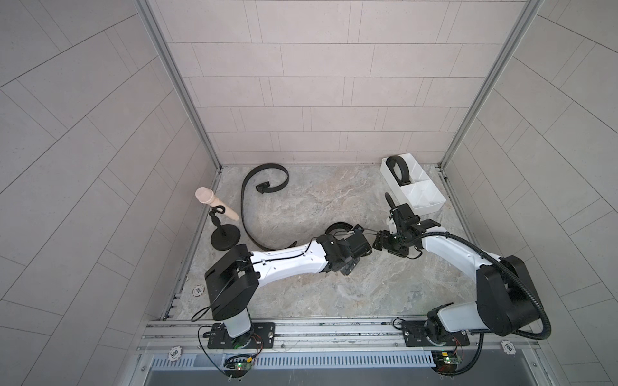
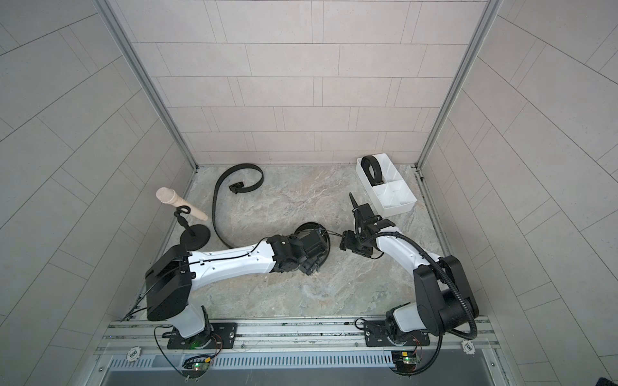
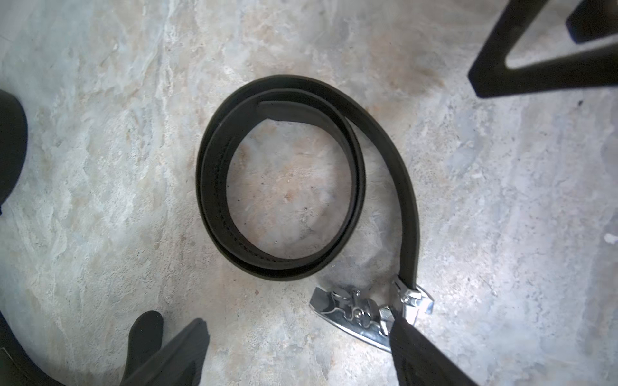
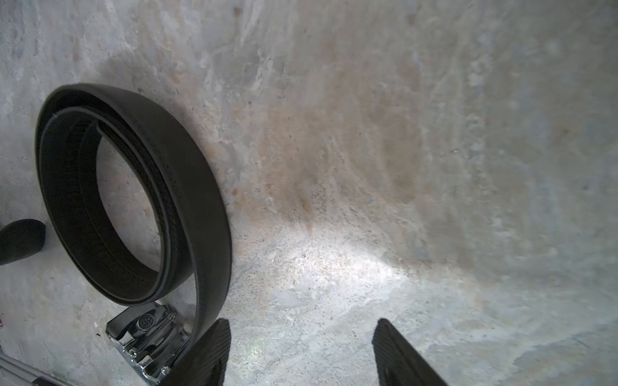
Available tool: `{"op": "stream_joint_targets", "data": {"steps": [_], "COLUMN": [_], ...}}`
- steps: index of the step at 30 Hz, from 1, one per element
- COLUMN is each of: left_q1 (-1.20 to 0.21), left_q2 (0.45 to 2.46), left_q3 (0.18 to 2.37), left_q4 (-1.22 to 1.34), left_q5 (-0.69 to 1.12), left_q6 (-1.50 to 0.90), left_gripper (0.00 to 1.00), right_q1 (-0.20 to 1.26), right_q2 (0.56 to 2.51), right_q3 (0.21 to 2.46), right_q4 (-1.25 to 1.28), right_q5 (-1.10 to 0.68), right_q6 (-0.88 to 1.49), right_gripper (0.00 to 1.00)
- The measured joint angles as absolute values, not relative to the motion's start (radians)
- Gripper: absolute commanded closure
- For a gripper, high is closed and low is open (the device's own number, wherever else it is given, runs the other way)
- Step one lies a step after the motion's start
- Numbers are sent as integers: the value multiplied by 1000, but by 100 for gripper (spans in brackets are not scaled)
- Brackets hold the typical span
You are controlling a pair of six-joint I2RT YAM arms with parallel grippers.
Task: Place the belts into the storage roll
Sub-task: Roll the belt at the center of the board.
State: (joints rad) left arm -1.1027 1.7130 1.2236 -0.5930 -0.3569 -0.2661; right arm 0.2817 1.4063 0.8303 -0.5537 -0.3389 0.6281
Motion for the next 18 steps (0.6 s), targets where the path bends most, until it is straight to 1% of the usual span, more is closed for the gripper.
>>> {"op": "stream_joint_targets", "data": {"steps": [3, 5, 10, 18], "left_q1": [-1108, -1108, -1107, -1092], "left_q2": [1761, 1799, 1870, 1884], "left_q3": [1265, 1300, 1345, 1295], "left_q4": [-614, -633, -674, -704], "left_q5": [-378, -400, -417, -377], "left_q6": [-252, -257, -299, -396], "left_gripper": [24, 26, 28, 30], "right_q1": [281, 281, 281, 281], "right_q2": [1406, 1404, 1394, 1394], "right_q3": [826, 820, 810, 810], "right_q4": [-554, -552, -552, -553], "right_q5": [-341, -344, -348, -349], "right_q6": [627, 627, 627, 627], "right_gripper": [28, 28, 28, 27]}}
